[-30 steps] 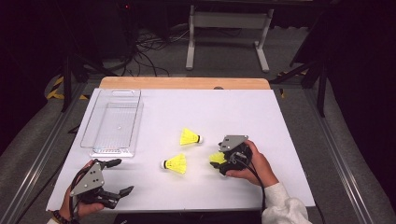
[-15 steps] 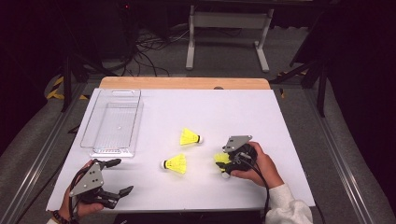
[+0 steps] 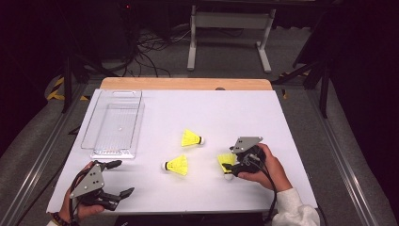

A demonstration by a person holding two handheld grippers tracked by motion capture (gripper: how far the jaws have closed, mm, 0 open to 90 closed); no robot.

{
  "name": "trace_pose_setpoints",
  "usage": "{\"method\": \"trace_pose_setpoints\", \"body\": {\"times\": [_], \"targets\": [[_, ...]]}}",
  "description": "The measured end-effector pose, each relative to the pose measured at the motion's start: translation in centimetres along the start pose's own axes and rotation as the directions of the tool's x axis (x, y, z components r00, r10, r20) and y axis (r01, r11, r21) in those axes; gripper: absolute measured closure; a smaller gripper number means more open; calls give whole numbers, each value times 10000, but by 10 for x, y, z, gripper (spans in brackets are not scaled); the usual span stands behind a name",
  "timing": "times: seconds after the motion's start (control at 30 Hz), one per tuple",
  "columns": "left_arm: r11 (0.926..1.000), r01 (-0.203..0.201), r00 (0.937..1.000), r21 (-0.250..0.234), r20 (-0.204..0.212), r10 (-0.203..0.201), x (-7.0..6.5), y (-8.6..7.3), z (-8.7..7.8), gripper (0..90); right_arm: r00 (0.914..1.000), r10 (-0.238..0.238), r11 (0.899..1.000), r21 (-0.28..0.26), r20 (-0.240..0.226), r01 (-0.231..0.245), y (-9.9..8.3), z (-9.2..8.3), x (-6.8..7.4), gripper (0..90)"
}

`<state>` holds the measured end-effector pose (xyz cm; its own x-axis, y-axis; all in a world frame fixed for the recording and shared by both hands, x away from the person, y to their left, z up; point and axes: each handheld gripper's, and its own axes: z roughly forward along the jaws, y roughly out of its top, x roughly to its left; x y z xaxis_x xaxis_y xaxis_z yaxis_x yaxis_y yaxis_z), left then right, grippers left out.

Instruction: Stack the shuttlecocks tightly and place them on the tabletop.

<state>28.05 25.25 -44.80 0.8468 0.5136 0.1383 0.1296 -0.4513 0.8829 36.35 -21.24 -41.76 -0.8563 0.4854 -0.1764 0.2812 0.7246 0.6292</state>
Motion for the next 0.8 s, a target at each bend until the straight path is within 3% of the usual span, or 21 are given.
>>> {"method": "trace_pose_setpoints", "body": {"times": [0.37, 0.5, 0.6, 0.73, 0.8], "targets": [[10000, -72, 10000, -23, -35, 72, -1, 1, -1, 71, 9997, -230, 9989, 413, -45, 231, -2, -4, 1, 487], [10000, -20, 10000, -7, -36, 20, 0, 0, -1, 70, 9995, -310, 9987, 391, -94, 314, -1, -5, 1, 443], [10000, -13, 10000, -13, -29, 13, 0, 0, -1, 70, 9997, -203, 9991, 387, 150, 197, -1, -5, 1, 335], [10000, -23, 10000, 10, -47, 23, 0, 1, -1, 70, 9991, 15, 10000, -85, 426, -12, 2, -6, 0, 288], [10000, -53, 10000, 9, -43, 53, -1, 1, -1, 70, 9994, 17, 9996, -268, 334, -9, 3, -4, 1, 284]]}}
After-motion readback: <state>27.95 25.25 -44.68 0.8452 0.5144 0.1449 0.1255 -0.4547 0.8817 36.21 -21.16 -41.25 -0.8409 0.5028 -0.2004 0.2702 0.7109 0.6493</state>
